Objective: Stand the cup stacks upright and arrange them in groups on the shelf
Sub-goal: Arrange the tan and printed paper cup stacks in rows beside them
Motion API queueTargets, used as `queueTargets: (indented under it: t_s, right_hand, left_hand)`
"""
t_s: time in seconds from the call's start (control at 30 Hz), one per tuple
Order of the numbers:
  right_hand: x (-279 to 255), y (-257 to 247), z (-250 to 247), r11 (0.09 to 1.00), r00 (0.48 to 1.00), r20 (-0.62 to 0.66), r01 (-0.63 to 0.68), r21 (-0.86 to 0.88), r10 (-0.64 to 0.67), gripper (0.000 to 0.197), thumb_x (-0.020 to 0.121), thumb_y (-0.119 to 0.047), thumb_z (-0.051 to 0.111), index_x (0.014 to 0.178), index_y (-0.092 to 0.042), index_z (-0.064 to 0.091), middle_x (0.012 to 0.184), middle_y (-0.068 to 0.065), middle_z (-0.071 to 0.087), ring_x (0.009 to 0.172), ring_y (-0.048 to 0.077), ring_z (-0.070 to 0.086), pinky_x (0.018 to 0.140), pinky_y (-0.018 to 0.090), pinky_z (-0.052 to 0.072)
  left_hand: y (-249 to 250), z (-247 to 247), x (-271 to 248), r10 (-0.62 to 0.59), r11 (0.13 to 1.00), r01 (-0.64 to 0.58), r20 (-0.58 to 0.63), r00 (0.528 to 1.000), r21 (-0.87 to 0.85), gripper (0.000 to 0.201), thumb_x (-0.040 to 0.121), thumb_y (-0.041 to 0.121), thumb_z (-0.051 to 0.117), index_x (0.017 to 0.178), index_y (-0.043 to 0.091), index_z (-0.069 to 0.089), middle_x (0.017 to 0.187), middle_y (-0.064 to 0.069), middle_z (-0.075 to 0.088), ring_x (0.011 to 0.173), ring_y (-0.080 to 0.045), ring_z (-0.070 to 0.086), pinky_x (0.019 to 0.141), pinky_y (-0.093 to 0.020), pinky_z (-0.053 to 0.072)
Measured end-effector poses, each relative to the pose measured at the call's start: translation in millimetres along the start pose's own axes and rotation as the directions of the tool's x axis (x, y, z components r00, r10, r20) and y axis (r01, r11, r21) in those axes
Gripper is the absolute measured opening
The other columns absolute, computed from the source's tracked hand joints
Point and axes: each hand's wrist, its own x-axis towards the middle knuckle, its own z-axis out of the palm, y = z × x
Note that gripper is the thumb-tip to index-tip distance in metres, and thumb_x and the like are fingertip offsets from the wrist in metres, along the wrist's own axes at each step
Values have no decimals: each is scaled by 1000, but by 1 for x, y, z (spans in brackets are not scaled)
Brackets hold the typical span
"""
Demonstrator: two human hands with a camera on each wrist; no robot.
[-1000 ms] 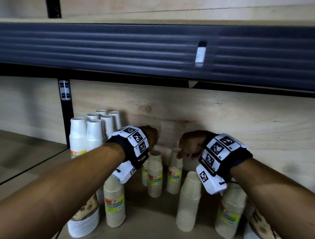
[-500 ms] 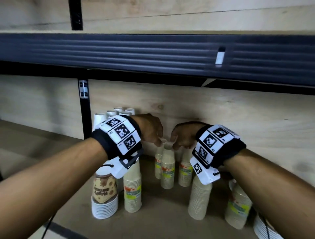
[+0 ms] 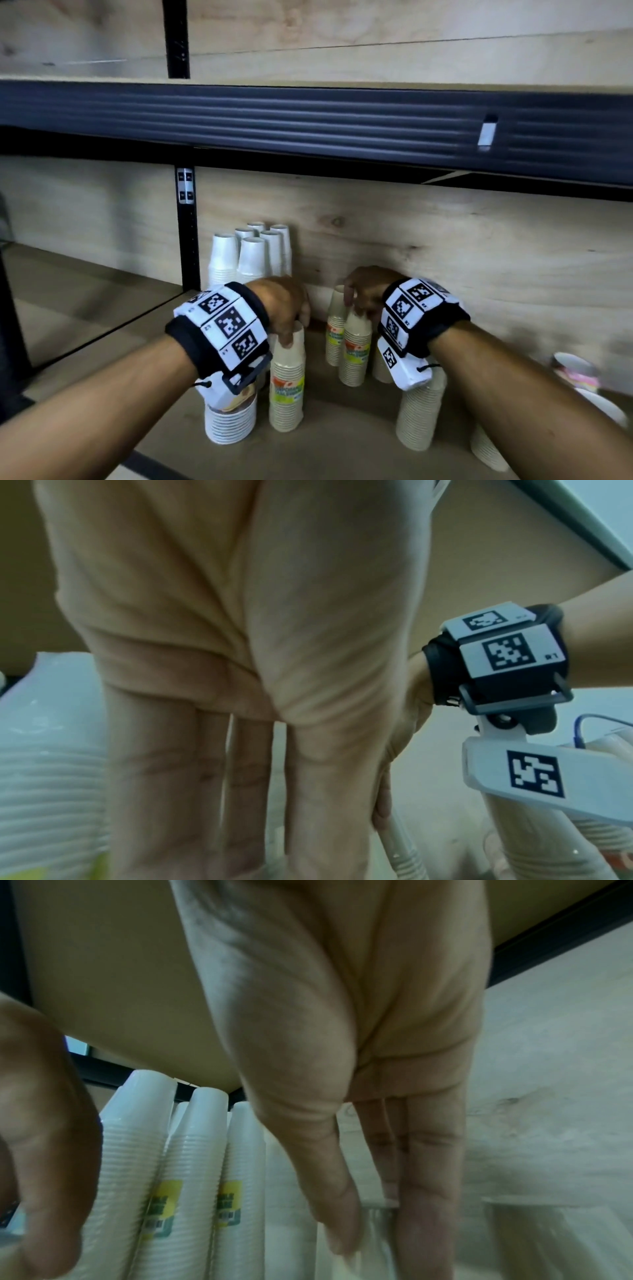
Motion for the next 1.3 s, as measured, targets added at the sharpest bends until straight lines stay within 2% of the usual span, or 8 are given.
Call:
queueTargets:
  t_s: [0.07, 0.17, 0.3, 0.6, 0.83, 1.07, 1.17, 1.3]
  right_hand:
    - [0, 2, -3, 1000, 1000, -4, -25, -3, 25, 29, 90, -1, 62, 119, 0, 67, 123, 15, 67, 107, 31, 65, 68, 23, 53]
    - [8, 3, -3, 997, 997, -37, -70, -34, 69, 26, 89, 1, 63, 114, 3, 69, 118, 18, 69, 94, 29, 65, 66, 28, 51]
    - [19, 7, 4, 990, 987, -98, -131, -59, 125, 26, 89, -2, 61, 113, 4, 68, 116, 20, 69, 107, 33, 66, 89, 38, 54]
    - [28, 6, 11, 985, 975, -150, -169, -29, 163, 25, 92, -5, 58, 114, 2, 68, 118, 18, 68, 109, 34, 64, 89, 38, 53]
    - [30, 2, 15, 981, 962, -207, -188, -41, 175, 26, 96, -8, 54, 116, 2, 68, 123, 19, 65, 116, 33, 60, 92, 36, 48]
    - [22, -1, 8, 988, 985, -138, -115, -108, 99, 29, 88, -6, 62, 115, -1, 69, 121, 15, 67, 110, 31, 64, 93, 38, 54]
    - [4, 0, -2, 987, 983, -164, -108, -122, 87, 30, 86, -12, 66, 115, -5, 69, 118, 12, 68, 104, 28, 66, 89, 36, 56]
    - [-31, 10, -10, 985, 982, -158, -123, -118, 104, 40, 84, -32, 72, 118, -12, 68, 122, 3, 65, 110, 24, 62, 95, 37, 52]
  left_hand:
    - [2, -2, 3, 17, 1000, -17, -13, 1000, -13, 50, 84, 19, 73, 132, 19, 58, 128, 2, 60, 115, -15, 56, 87, -22, 43]
    - [6, -2, 10, 44, 999, -44, -36, 998, -19, 51, 86, 19, 71, 134, 18, 56, 131, 2, 57, 120, -15, 53, 93, -24, 43]
    - [11, -2, 19, 72, 997, -71, -55, 996, 12, 52, 88, 19, 69, 138, 17, 53, 136, 1, 54, 125, -16, 50, 102, -28, 43]
    - [9, 8, 32, 71, 998, -70, -159, 985, 10, 50, 91, 21, 65, 139, 22, 52, 140, 6, 52, 130, -16, 44, 102, -27, 40]
    - [10, 11, 33, 83, 996, -78, -156, 984, 38, 52, 91, 20, 65, 141, 20, 50, 141, 2, 53, 130, -17, 46, 107, -33, 42]
    - [14, 16, 32, 83, 994, -69, -170, 982, 87, 50, 93, 18, 61, 142, 20, 48, 144, 1, 49, 132, -19, 44, 109, -32, 39]
    - [13, 21, 31, 72, 997, -64, -222, 972, 44, 49, 93, 16, 60, 141, 23, 49, 145, 4, 48, 133, -16, 44, 110, -30, 38]
    - [12, 28, 27, 34, 999, -37, -278, 960, -7, 49, 94, 13, 57, 140, 28, 50, 146, 7, 47, 133, -15, 44, 109, -26, 38]
